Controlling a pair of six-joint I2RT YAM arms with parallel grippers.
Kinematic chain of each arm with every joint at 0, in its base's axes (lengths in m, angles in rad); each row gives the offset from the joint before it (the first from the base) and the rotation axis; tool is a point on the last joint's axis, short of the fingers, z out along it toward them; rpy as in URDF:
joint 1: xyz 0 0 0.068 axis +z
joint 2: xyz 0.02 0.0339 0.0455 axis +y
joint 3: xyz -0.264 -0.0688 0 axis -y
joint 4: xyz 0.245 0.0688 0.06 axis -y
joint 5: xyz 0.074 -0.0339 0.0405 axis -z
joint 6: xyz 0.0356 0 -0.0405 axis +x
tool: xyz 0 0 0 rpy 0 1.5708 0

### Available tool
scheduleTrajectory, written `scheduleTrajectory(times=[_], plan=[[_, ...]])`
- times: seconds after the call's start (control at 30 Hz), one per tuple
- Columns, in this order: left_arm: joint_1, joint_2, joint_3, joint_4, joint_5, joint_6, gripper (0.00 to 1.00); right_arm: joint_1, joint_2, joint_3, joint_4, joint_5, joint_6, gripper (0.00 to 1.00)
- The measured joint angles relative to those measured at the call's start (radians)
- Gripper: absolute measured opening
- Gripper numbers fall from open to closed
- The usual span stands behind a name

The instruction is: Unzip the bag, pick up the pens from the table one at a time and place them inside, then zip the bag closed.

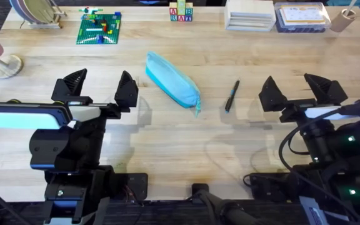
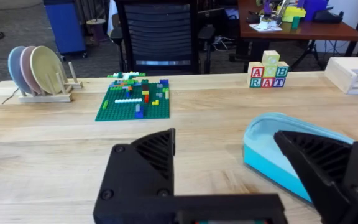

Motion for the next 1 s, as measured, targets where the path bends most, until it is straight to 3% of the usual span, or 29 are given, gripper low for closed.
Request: scheduleTrajectory(times=[0.8, 1.0], plan=[[0.000, 0.000, 0.003, -0.001, 0.000, 0.000, 0.993, 0.000, 0.000, 0.006, -0.011, 0.000, 0.000, 0.998], [0.000, 0.000, 0.073, -0.083, 0.000, 0.000, 0.993, 0.000, 0.000, 0.077, -0.087, 0.000, 0.000, 0.997]])
